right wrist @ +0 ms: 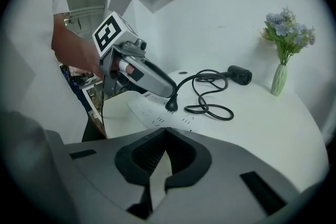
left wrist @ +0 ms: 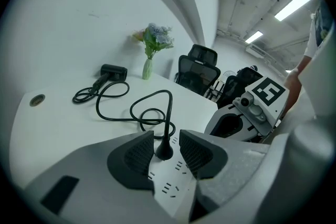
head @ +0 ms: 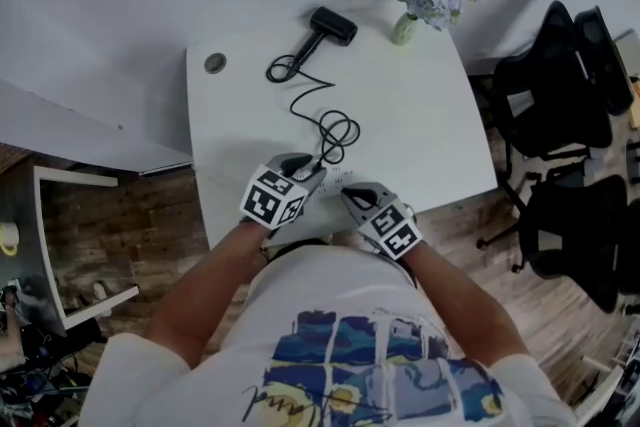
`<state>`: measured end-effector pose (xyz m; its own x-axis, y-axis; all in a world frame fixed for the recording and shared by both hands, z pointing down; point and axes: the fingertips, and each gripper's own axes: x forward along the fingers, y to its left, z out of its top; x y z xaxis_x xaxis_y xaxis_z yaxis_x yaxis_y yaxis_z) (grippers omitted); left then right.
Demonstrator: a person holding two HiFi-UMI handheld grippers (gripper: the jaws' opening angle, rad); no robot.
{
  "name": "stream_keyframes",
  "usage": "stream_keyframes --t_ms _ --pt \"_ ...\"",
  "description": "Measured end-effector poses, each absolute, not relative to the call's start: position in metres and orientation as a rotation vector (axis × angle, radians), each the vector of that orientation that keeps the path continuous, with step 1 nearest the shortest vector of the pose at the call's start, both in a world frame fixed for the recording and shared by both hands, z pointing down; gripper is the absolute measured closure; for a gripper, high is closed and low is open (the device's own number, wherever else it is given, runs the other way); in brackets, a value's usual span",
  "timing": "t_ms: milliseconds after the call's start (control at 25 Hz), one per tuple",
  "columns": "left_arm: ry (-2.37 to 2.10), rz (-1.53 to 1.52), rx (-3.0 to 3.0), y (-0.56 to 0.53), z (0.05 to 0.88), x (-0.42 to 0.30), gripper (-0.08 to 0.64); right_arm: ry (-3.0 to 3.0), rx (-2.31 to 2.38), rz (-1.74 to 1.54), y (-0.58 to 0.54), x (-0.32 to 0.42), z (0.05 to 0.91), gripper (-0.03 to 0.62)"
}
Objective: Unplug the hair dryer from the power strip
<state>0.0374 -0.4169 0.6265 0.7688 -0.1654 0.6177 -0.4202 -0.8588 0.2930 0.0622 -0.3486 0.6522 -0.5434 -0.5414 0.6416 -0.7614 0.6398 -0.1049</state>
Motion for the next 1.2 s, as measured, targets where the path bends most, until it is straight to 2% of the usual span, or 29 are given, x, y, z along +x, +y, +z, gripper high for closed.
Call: stream_keyframes --t_ms 360,680,1200 --pt "-0.374 0.881 2.53 -0.415 0.638 0.05 0.426 -2.288 1.016 0.526 -0.356 0.065 0.66 0.592" --pt "-0.367 0.901 2.521 -0.418 0.645 0.051 0.489 -2.301 1.001 0.498 -0.362 0.061 0.664 0.592" --pt "-0.368 0.9 2.534 -0.42 0.643 0.051 0.506 -2.302 1.017 0.464 -0.365 0.059 0.669 0.592"
